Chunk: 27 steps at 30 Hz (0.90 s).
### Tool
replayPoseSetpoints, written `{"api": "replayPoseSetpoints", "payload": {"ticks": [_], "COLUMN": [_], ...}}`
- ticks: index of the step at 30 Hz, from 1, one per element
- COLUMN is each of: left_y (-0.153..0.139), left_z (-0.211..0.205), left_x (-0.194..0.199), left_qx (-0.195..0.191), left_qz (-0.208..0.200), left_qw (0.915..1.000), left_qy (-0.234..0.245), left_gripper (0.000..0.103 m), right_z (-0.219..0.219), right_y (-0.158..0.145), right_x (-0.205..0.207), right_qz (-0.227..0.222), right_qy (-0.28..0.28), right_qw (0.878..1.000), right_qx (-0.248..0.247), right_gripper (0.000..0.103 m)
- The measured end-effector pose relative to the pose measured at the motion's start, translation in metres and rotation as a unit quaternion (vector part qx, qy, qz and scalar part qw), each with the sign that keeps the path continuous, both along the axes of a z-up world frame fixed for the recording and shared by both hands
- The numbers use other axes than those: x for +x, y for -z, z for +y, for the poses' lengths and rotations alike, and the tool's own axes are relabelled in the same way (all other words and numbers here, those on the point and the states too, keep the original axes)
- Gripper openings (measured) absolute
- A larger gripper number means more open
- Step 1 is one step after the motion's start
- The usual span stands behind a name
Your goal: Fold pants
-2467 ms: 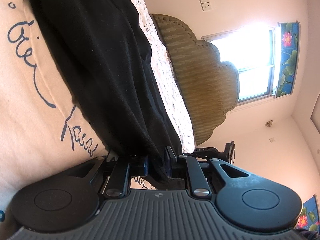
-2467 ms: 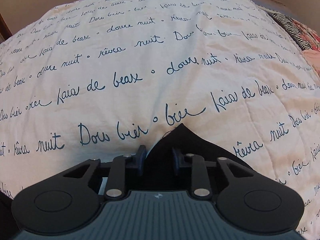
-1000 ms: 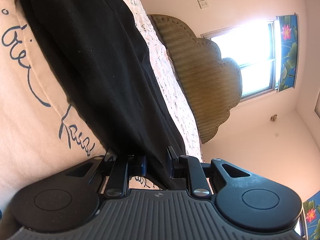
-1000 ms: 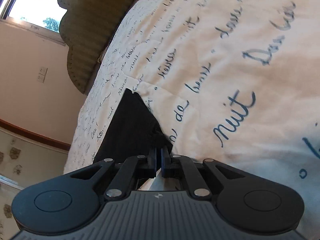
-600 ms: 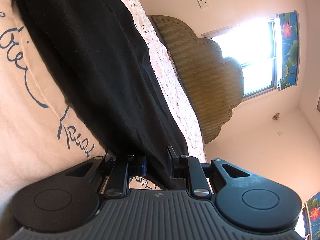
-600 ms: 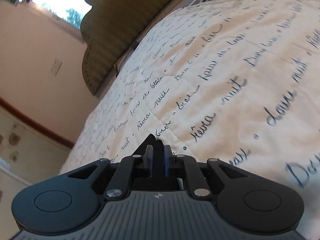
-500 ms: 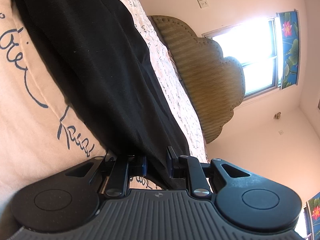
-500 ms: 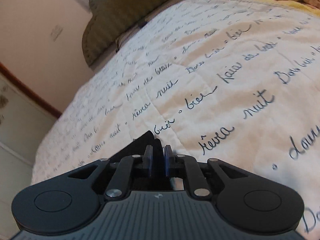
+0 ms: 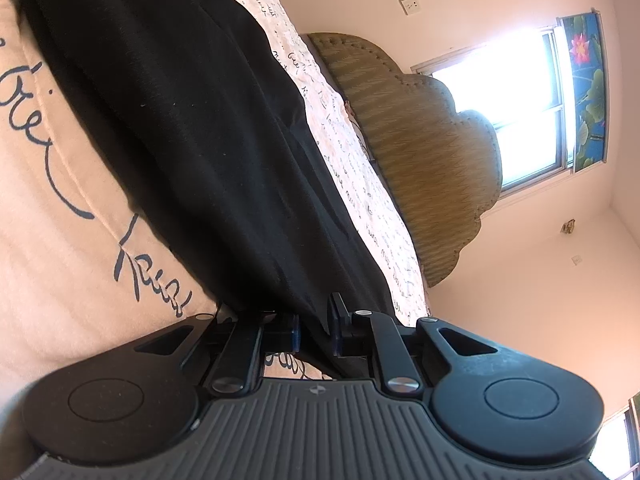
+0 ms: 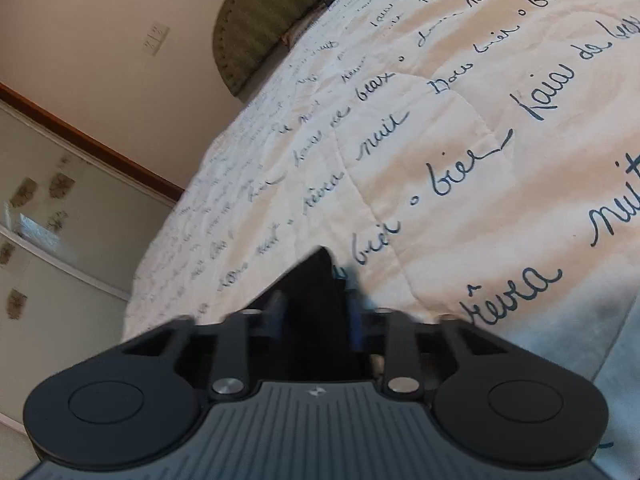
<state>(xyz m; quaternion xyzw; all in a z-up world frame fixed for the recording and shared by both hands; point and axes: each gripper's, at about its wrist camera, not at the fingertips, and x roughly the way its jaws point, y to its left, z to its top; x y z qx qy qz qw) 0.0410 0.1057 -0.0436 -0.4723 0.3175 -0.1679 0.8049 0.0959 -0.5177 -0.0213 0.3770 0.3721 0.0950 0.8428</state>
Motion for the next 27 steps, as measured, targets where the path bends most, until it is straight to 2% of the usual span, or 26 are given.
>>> {"api": "replayPoseSetpoints", "payload": {"ticks": [3,5,6,7,8,9,12,15,17,19,20,22,24,25,26,27], "left_y": [0.001,0.000,0.001,0.001,0.001,0.002,0.002,0.003,0.002,-0.008,-0.021,-0.049,-0.069,-0.074,-0.074,-0.072], "left_z": [0.000,-0.001,-0.001,-0.001,0.000,-0.001,0.000,0.000,0.000,-0.007,-0.015,-0.031,-0.048,-0.056,-0.063,-0.068], "left_x": [0.000,0.000,0.000,0.000,0.000,0.001,0.000,0.000,0.000,-0.002,-0.005,-0.011,-0.014,-0.014,-0.013,-0.012], "left_qx": [0.003,0.004,0.003,0.003,0.002,0.003,0.002,-0.001,0.002,0.041,0.075,0.137,0.196,0.220,0.233,0.230], "left_qz": [0.000,0.000,0.000,-0.001,-0.001,0.000,-0.001,-0.001,-0.001,0.016,0.018,-0.020,-0.074,-0.092,-0.095,-0.084], "left_qw": [1.0000,1.0000,1.0000,1.0000,1.0000,1.0000,1.0000,1.0000,1.0000,0.9989,0.9968,0.9902,0.9778,0.9710,0.9678,0.9695], "left_qy": [-0.001,-0.001,-0.001,-0.001,-0.001,0.000,-0.001,-0.001,-0.002,-0.015,-0.020,-0.016,-0.008,-0.003,0.001,0.003], "left_gripper": [0.024,0.024,0.024,0.024,0.024,0.024,0.024,0.024,0.023,0.022,0.022,0.040,0.074,0.080,0.084,0.083], "right_z": [0.010,0.003,-0.001,-0.005,-0.010,-0.013,-0.009,-0.014,-0.024,-0.028,-0.022,0.009,0.053,0.079,0.104,0.127], "right_y": [-0.013,-0.020,-0.013,0.002,0.017,0.019,0.015,0.011,-0.002,-0.019,-0.029,-0.052,-0.069,-0.072,-0.073,-0.071], "right_x": [-0.005,-0.021,-0.023,-0.021,-0.023,-0.024,-0.022,-0.025,-0.042,-0.058,-0.062,-0.059,-0.045,-0.031,-0.017,-0.003], "right_qz": [-0.037,-0.074,-0.067,-0.033,-0.035,-0.039,-0.041,-0.039,-0.051,-0.082,-0.099,-0.114,-0.110,-0.103,-0.095,-0.089], "right_qy": [0.002,0.020,0.026,0.033,0.038,0.043,0.049,0.058,0.112,0.167,0.165,0.112,0.034,-0.013,-0.060,-0.100], "right_qw": [0.999,0.997,0.997,0.999,0.998,0.997,0.997,0.996,0.991,0.981,0.980,0.987,0.993,0.993,0.992,0.989], "right_qx": [-0.018,0.014,0.012,0.011,0.034,0.047,0.038,0.053,0.046,0.048,0.046,0.014,-0.036,-0.051,-0.059,-0.067], "right_gripper": [0.009,0.009,0.009,0.009,0.007,0.007,0.009,0.018,0.023,0.025,0.025,0.025,0.025,0.027,0.032,0.043]}}
